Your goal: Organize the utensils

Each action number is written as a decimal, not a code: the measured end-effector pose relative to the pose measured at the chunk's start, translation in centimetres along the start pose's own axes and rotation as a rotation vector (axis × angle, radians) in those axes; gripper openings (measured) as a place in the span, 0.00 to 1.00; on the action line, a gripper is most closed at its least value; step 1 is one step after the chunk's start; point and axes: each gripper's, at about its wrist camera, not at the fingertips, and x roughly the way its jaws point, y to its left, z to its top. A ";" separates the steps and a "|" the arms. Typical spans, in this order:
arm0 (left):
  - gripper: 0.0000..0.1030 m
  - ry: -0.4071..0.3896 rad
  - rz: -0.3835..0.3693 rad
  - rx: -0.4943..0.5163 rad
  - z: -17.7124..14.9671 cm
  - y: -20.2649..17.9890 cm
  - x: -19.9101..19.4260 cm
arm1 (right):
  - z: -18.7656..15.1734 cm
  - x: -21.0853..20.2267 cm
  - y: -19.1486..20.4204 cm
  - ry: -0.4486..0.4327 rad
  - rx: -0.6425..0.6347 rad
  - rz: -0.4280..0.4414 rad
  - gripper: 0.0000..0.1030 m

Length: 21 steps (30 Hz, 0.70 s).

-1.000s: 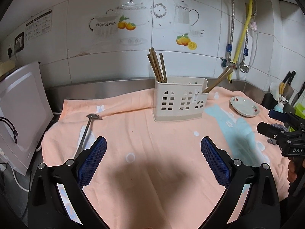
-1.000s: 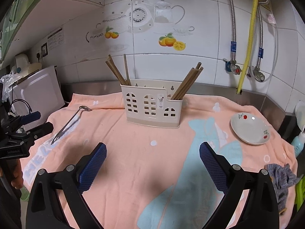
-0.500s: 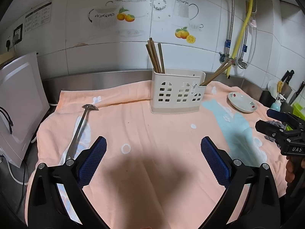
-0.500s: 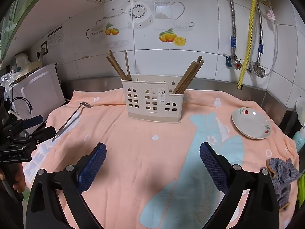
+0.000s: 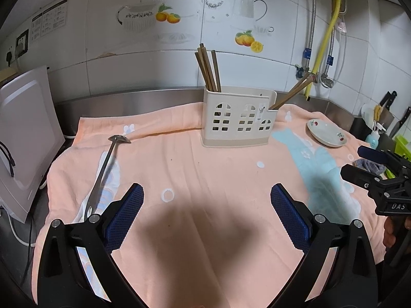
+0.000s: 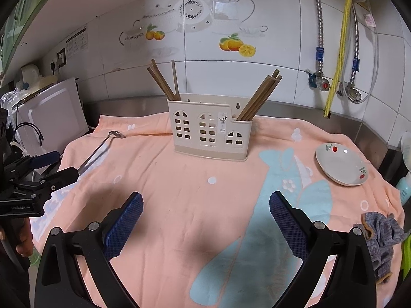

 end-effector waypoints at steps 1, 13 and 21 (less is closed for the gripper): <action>0.95 0.002 0.000 0.000 0.0 0.0 0.1 | 0.0 0.1 0.0 0.001 0.001 -0.001 0.93; 0.95 0.012 -0.007 -0.003 -0.1 -0.2 0.3 | -0.2 0.5 0.3 0.012 -0.003 0.003 0.93; 0.95 0.019 -0.010 -0.002 -0.2 -0.5 0.6 | -0.3 0.6 0.3 0.014 -0.002 0.007 0.93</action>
